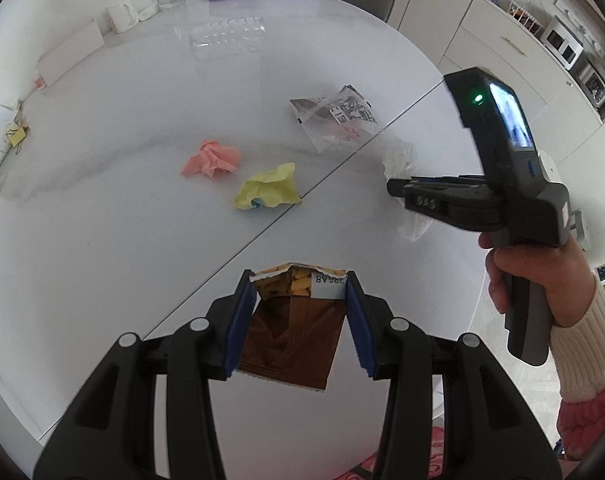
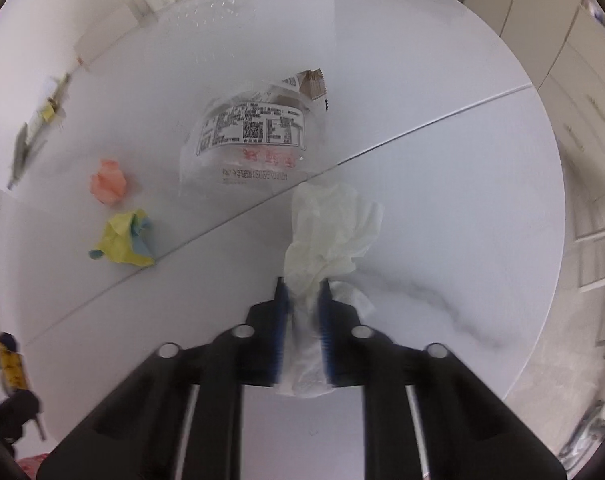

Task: Collect trash
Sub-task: 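Carry the brown packet and white tissue over the white bin and open both tools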

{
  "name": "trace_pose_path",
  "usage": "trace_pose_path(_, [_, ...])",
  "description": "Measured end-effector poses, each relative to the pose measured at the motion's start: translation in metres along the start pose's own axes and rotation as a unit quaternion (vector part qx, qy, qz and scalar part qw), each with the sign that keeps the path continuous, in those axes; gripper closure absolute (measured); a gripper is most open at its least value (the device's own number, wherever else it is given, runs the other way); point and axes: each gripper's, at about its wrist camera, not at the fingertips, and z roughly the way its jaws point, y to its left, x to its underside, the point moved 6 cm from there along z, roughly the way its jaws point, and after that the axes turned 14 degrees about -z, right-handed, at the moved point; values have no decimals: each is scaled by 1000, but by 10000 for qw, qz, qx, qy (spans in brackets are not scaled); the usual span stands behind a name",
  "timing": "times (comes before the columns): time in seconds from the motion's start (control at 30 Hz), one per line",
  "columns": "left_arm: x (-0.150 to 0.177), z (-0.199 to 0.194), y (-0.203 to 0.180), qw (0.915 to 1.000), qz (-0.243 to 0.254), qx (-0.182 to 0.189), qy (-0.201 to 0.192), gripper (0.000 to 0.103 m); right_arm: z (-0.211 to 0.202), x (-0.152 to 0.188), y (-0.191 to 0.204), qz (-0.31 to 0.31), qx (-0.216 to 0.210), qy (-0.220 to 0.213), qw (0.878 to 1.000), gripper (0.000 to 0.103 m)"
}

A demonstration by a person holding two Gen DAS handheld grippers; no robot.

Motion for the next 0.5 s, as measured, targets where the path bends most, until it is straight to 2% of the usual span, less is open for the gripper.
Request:
trace_pose_path(0.23, [9,-5,-17,9997,245,61,-3,59,-38,27,-13,378,-227,-323,9985,91])
trace_pose_path(0.33, [17,-9,-36,9988,456,170,-29,59,-68,57,-25,598,-302,-500,9965,91])
trace_pose_path(0.5, [47,-13,-90,9935,1009,516,96,59,-111,127,-47,1015,-219,-581,9929,91])
